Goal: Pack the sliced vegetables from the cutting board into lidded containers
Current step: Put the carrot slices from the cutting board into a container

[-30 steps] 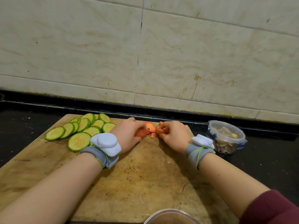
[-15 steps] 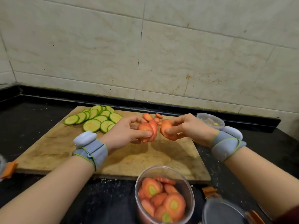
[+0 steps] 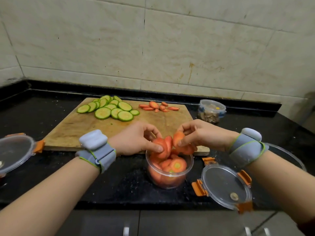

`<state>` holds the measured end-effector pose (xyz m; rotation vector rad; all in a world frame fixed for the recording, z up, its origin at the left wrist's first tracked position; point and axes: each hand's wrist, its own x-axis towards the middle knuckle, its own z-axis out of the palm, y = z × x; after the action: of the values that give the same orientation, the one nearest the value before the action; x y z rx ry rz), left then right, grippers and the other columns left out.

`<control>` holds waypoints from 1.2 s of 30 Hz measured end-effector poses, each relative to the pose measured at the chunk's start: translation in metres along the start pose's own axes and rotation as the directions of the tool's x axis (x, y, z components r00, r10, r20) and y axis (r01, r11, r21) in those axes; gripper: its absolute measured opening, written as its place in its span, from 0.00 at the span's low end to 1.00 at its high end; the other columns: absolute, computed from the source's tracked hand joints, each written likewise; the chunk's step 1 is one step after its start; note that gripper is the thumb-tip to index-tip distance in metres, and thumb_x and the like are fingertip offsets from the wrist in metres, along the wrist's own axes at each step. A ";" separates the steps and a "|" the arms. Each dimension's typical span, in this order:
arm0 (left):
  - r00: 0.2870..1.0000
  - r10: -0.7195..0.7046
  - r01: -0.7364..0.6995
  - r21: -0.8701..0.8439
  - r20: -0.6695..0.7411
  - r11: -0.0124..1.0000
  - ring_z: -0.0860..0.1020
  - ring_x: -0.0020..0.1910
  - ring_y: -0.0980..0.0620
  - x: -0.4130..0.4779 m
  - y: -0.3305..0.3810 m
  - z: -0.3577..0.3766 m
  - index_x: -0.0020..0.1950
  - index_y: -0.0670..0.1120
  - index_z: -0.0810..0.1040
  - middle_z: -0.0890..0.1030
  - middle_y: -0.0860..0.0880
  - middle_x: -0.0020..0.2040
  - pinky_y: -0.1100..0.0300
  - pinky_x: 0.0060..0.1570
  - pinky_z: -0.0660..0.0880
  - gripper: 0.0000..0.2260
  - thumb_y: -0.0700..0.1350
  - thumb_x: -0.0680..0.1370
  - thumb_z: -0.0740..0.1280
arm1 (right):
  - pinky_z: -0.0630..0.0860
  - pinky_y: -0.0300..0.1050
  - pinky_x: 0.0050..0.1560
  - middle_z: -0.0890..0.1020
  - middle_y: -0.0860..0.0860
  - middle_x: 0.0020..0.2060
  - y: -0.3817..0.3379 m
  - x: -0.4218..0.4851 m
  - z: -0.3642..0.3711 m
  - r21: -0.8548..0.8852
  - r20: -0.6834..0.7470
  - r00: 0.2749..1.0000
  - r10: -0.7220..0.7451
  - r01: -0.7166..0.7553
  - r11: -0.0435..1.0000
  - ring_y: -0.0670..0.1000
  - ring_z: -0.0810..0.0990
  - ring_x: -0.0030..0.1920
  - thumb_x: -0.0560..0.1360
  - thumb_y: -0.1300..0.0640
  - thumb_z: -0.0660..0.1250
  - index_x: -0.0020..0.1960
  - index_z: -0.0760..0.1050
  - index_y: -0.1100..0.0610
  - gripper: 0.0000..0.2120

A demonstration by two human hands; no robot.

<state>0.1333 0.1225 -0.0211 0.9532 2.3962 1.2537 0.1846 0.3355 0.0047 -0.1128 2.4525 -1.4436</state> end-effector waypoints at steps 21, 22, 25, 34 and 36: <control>0.993 -0.039 0.035 0.040 0.108 0.999 0.78 0.35 0.61 -0.011 0.001 0.004 0.45 0.48 0.77 0.82 0.51 0.41 0.66 0.44 0.75 0.07 0.42 0.72 0.74 | 0.70 0.41 0.31 0.78 0.55 0.30 -0.003 -0.008 0.008 -0.194 -0.157 0.988 0.007 -0.038 0.980 0.50 0.74 0.29 0.69 0.66 0.70 0.41 0.78 0.64 0.01; 0.995 -0.041 0.035 0.069 0.095 0.997 0.77 0.34 0.64 -0.011 0.001 0.003 0.45 0.48 0.78 0.82 0.52 0.42 0.67 0.44 0.74 0.07 0.44 0.71 0.74 | 0.70 0.42 0.32 0.78 0.55 0.30 -0.003 -0.006 0.009 -0.231 -0.170 0.985 -0.005 -0.035 0.972 0.50 0.74 0.30 0.69 0.65 0.71 0.40 0.78 0.63 0.02; 0.999 -0.032 0.027 0.166 0.024 0.986 0.76 0.36 0.65 -0.012 0.005 0.001 0.46 0.49 0.80 0.82 0.54 0.46 0.68 0.42 0.71 0.08 0.48 0.70 0.75 | 0.71 0.44 0.35 0.79 0.57 0.32 -0.001 -0.004 0.011 -0.280 -0.171 0.985 -0.022 -0.027 0.960 0.51 0.75 0.32 0.68 0.64 0.72 0.44 0.78 0.66 0.07; 0.996 -0.039 0.036 0.041 0.083 0.999 0.77 0.35 0.59 -0.016 0.009 -0.001 0.45 0.45 0.82 0.82 0.51 0.36 0.67 0.41 0.74 0.07 0.44 0.70 0.75 | 0.79 0.46 0.41 0.85 0.57 0.37 0.000 -0.008 0.017 -0.481 -0.158 0.977 -0.143 0.050 0.875 0.47 0.81 0.35 0.68 0.57 0.75 0.46 0.81 0.55 0.08; 0.996 -0.039 0.029 0.113 0.080 0.993 0.78 0.36 0.59 -0.016 0.009 0.005 0.46 0.47 0.81 0.81 0.52 0.37 0.69 0.41 0.73 0.07 0.44 0.70 0.75 | 0.80 0.49 0.44 0.85 0.55 0.38 -0.001 -0.008 0.018 -0.486 -0.160 0.973 -0.164 0.067 0.871 0.49 0.82 0.37 0.68 0.58 0.75 0.46 0.81 0.55 0.07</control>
<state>0.1514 0.1189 -0.0183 0.9712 2.4290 1.0566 0.1974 0.3219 -0.0006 -0.2350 2.9687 -0.8861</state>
